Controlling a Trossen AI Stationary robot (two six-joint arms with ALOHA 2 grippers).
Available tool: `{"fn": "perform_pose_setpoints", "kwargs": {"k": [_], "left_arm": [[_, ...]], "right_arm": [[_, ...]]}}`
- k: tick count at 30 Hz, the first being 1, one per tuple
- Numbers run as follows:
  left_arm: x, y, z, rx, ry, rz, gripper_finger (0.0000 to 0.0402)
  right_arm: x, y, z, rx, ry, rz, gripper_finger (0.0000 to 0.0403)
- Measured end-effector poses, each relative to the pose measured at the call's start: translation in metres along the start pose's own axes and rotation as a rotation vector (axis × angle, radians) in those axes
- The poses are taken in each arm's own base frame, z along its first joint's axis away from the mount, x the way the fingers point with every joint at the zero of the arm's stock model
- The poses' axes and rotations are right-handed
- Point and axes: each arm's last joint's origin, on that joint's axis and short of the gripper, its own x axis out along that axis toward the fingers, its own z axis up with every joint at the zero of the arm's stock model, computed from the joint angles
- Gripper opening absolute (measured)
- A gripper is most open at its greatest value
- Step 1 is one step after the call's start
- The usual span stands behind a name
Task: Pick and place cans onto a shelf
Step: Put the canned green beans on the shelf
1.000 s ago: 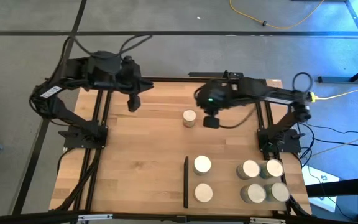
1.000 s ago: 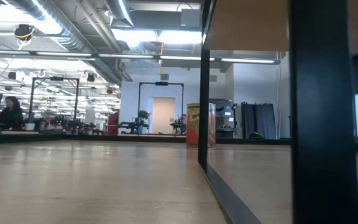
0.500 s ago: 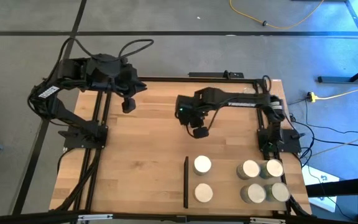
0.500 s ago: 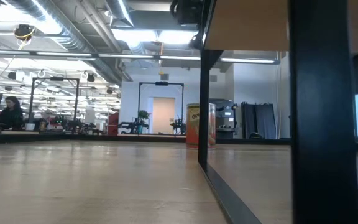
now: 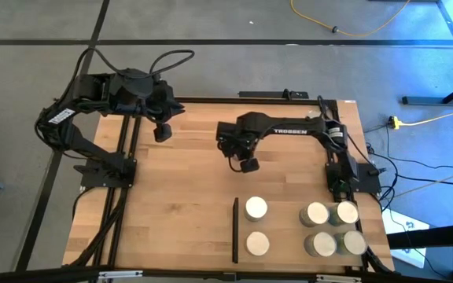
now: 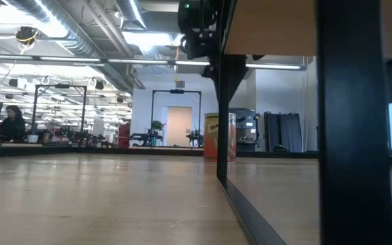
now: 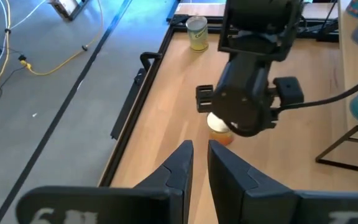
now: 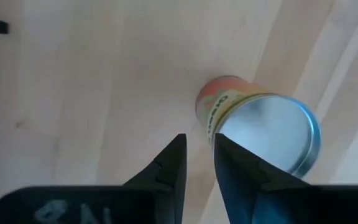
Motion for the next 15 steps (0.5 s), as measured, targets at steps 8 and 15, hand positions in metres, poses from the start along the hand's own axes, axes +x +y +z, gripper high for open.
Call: {"fn": "perform_pose_setpoints", "kwargs": {"k": [8,15], "left_arm": [[0.0,0.0,0.0,-0.001,0.001,-0.001,0.0043],[0.0,0.0,-0.002,0.003,0.017,-0.001,0.0043]], "right_arm": [[0.011,-0.017,-0.003,0.055,0.018,0.004,0.0083],[0.02,-0.025,-0.005,0.092,0.028,0.036,0.0083]]}}
